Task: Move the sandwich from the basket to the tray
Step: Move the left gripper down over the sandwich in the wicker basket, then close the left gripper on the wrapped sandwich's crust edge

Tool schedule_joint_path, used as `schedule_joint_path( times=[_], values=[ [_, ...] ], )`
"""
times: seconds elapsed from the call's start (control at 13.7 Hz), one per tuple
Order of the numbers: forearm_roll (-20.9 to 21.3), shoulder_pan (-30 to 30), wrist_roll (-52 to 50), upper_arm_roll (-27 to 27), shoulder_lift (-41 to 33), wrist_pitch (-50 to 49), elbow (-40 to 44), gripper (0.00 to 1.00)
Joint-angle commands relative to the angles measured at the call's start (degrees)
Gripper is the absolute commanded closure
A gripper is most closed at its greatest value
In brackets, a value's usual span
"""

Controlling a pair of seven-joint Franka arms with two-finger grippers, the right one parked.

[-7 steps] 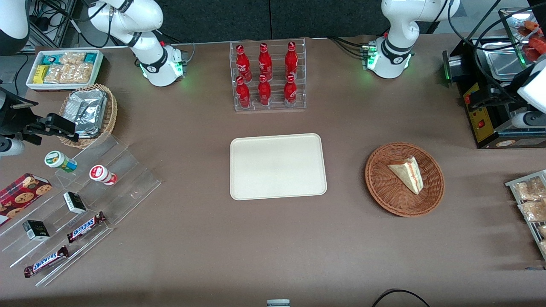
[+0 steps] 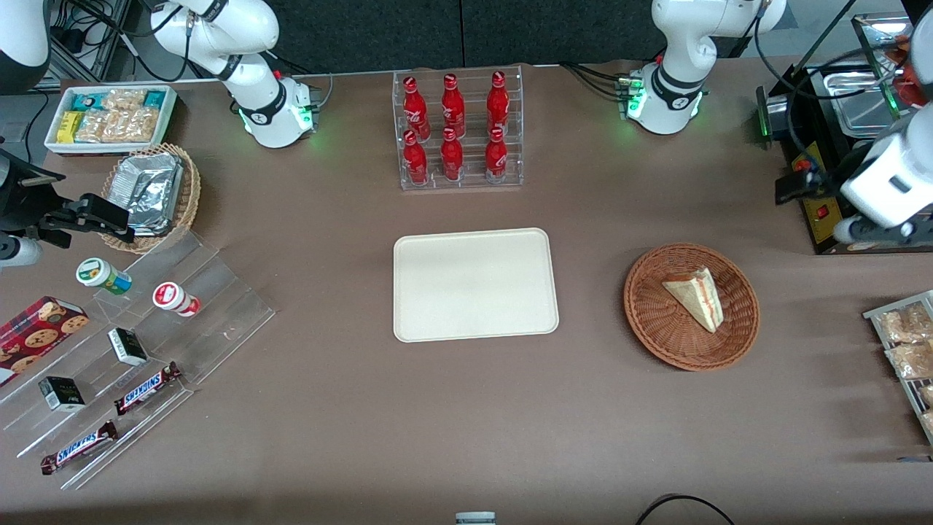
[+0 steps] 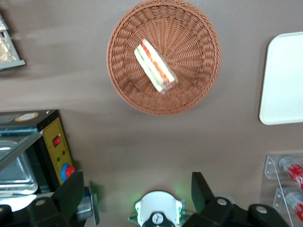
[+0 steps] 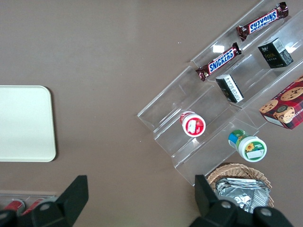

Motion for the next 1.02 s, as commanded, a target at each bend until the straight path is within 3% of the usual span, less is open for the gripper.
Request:
schedule_joint_path(
  times=[0.0,0.22,0.58,0.95],
  values=[
    [0.23,0.12,-4.36,0.11,-0.74,8.92,-8.86,0.0],
    [0.32,0.12,-13.22,0.11,-2.67,23.16,-21.08,0.0],
    [-0.12,-2.16,-41.69,-0.51,-1.89,45.05,-34.89,0.0],
    [0.49,-2.61,-44.2,-0.51,0.66,55.01,-40.89,0.0]
  ],
)
